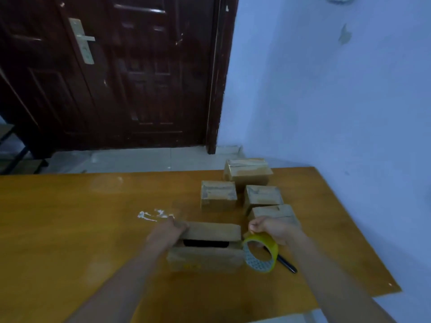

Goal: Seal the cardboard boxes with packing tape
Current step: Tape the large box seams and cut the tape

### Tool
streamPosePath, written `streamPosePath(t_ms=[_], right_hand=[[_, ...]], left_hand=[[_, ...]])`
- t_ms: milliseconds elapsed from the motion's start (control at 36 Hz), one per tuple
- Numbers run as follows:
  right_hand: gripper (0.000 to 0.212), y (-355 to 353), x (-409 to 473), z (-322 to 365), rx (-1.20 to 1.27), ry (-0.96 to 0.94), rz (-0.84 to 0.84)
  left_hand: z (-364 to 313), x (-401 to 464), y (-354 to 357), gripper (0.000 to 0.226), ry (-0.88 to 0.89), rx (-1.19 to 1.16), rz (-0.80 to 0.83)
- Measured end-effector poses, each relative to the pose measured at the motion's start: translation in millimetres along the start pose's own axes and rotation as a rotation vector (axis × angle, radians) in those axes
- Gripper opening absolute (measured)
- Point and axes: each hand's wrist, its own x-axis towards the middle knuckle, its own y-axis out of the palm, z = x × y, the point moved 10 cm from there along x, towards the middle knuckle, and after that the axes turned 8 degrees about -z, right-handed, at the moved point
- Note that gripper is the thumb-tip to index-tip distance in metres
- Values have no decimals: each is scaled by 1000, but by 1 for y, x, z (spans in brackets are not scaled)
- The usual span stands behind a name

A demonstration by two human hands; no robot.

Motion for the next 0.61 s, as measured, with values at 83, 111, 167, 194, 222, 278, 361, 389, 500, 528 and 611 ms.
streamPosePath(t_ms=[83,111,167,194,222,278,361,389,500,528,611], right_hand=[[32,-18,-1,2,88,0,-66],[29,-25,-4,6,88,-10,-88],[25,-40,-9,19,25,-66,-123],[27,-45,-12,29,-3,-102,-135],[30,-50,-16,42,-27,-146,-145],[30,-56,-20,66,-43,-221,-151],[25,-54,-27,106,-52,-336,-116],[24,-52,-29,118,-48,-375,-106],[25,-45,-38,159,16,-511,-73],[28,-46,-38,165,48,-522,-71],[32,-50,-39,179,78,-580,-95]], left_hand=[[0,4,0,62,-52,30,51],[-3,5,-6,57,-60,60,53],[-18,4,-28,56,-41,157,-7],[-30,3,-41,57,-11,181,-55],[-43,2,-52,59,29,157,-106],[-76,-4,-67,51,145,15,-158],[-146,-30,-74,38,412,-185,-119],[-167,-40,-73,36,484,-238,-85],[-218,-64,-80,36,610,-319,-120],[-221,-66,-87,38,601,-311,-180],[-226,-65,-108,38,544,-258,-336]])
